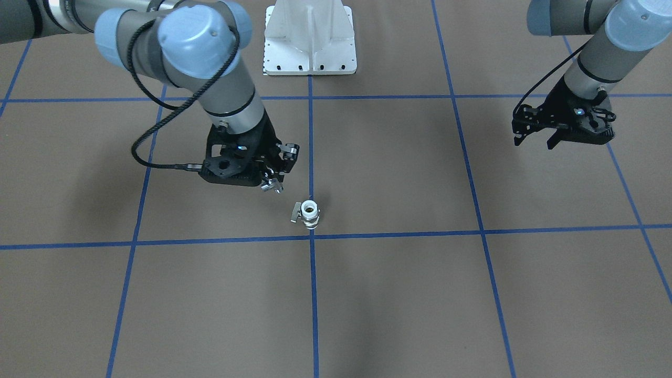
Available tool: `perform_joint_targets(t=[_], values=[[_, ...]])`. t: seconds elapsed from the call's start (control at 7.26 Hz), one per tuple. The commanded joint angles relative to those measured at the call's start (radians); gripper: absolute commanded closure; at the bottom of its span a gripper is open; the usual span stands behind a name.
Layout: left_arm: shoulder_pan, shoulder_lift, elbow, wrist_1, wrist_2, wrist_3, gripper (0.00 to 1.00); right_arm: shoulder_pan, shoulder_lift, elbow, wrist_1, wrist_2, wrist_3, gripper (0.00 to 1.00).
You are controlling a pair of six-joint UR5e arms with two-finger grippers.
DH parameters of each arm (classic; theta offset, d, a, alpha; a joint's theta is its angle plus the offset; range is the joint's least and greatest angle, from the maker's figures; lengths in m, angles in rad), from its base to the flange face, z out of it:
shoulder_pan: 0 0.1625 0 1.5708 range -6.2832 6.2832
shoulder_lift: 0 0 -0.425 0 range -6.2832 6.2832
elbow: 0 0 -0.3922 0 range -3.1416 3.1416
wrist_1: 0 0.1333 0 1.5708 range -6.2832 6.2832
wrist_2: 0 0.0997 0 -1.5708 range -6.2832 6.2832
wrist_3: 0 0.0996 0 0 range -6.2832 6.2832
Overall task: Assemble PPR valve and pipe with both arms
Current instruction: 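Carry the fitting over the valve and lower it onto the valve top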
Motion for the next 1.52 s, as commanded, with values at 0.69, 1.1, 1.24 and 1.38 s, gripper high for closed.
perform_joint_targets(t=[0.69,1.1,1.24,1.38], values=[[-0.018,0.029,-0.002,0.006,0.002,0.047,0.23,-0.043,0.126,-0.202,0.012,-0.035,0.006,1.00],[-0.018,0.029,-0.007,0.006,0.002,0.045,0.23,-0.042,0.124,-0.203,0.010,-0.035,0.006,1.00],[-0.018,0.028,-0.007,0.007,0.002,0.044,0.23,-0.042,0.118,-0.205,0.010,-0.035,0.005,1.00],[-0.017,0.028,-0.005,0.006,0.002,0.039,0.22,-0.042,0.121,-0.205,0.012,-0.035,0.006,1.00]])
